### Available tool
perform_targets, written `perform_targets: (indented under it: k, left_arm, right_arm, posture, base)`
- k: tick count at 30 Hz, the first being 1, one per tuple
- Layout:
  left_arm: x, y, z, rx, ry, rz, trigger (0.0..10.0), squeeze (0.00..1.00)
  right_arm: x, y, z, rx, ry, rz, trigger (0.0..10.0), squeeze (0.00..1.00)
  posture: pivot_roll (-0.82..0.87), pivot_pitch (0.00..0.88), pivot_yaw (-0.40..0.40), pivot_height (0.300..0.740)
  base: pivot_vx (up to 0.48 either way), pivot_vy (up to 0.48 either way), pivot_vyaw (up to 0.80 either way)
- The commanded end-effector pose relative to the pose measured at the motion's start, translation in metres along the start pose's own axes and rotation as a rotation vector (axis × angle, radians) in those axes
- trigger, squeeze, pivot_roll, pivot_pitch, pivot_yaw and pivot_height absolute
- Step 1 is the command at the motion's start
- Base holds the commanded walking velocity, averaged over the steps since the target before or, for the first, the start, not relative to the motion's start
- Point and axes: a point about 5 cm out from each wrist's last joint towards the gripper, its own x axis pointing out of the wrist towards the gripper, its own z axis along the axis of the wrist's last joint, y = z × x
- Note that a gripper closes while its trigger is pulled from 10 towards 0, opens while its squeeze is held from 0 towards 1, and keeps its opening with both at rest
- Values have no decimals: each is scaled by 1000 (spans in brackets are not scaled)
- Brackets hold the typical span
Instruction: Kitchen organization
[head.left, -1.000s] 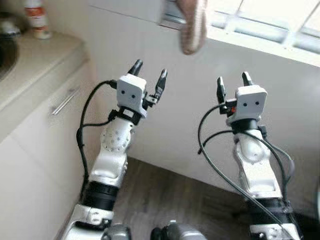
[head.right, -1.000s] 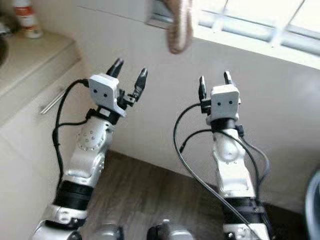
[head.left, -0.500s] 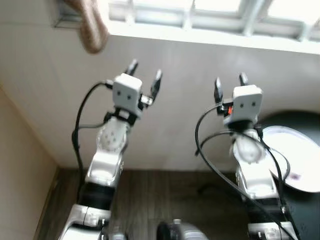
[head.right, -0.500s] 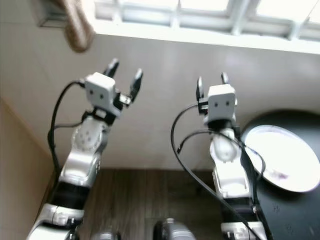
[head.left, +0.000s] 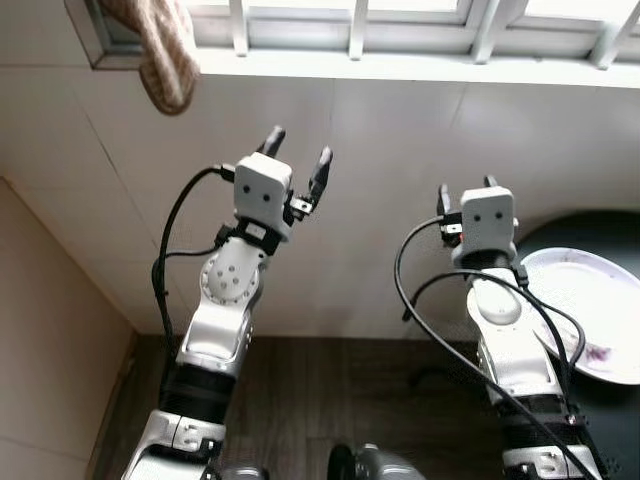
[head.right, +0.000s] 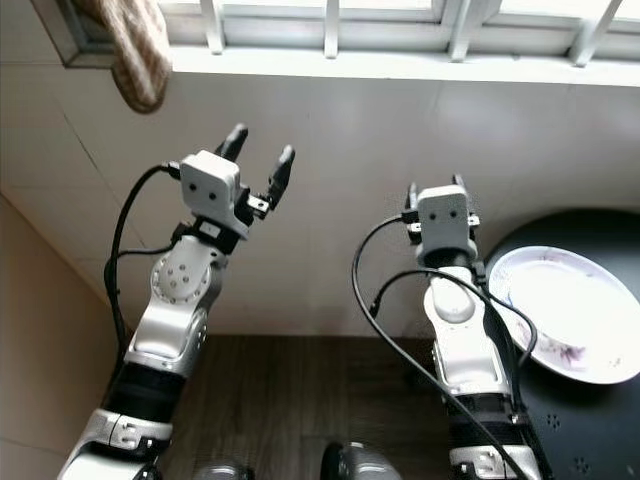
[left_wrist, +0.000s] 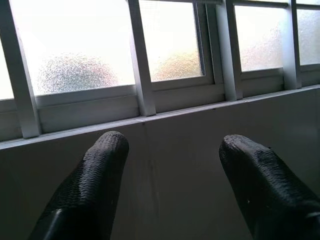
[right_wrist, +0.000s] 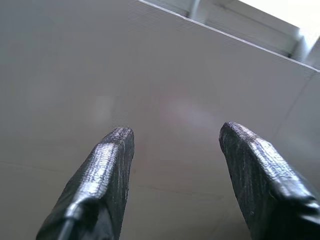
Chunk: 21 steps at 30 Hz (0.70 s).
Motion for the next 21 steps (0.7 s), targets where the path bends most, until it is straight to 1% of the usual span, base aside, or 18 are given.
perform_targets:
  k: [1,2,3,4,6,7,8,11,16,21]
  left_arm:
    - [0,-4,-3,-11,19,-14,10000,0]
    - [0,-5,-3,-12,20,-14,10000,0]
    - [0,-5,-3,-12,20,-14,10000,0]
    - [0,-5,-3,-12,21,-13,10000,0]
    - [0,-5,-3,-12,21,-13,10000,0]
    - [0,-4,-4,-11,23,-8,10000,0]
    - [-1,-3,-4,-8,26,-2,10000,0]
    - [-1,-2,-4,-6,28,3,10000,0]
    - [-1,-1,-5,-4,31,9,10000,0]
    - [0,1,-5,1,34,13,10000,0]
  right_arm:
    - [2,-22,-8,30,64,-144,10000,0]
    - [3,-30,-10,40,78,-196,10000,0]
    - [3,-30,-10,40,78,-196,10000,0]
    - [3,-42,-13,69,107,-282,10000,0]
    - [3,-42,-13,69,107,-282,10000,0]
    - [3,-52,-20,124,160,-349,10000,0]
    - [3,-59,-25,153,194,-389,10000,0]
    - [2,-62,-28,170,212,-409,10000,0]
    - [1,-56,-29,168,220,-393,10000,0]
    - [3,-58,-30,165,236,-413,10000,0]
  posture:
    - [-31,0,-44,740]
    - [-31,0,-44,740]
    - [-31,0,-44,740]
    - [-27,0,-49,740]
    - [-27,0,-49,740]
    - [-26,0,-52,740]
    - [-25,0,-54,740]
    - [-22,0,-58,740]
    - [-20,0,-63,740]
    - [-17,0,-63,740]
  base:
    - [0,0,0]
    - [0,0,0]
    - [0,0,0]
    - [0,0,0]
    - [0,0,0]
    - [0,0,-800]
    - [0,0,-800]
    - [0,0,-800]
    - [0,0,-800]
    - [0,0,-800]
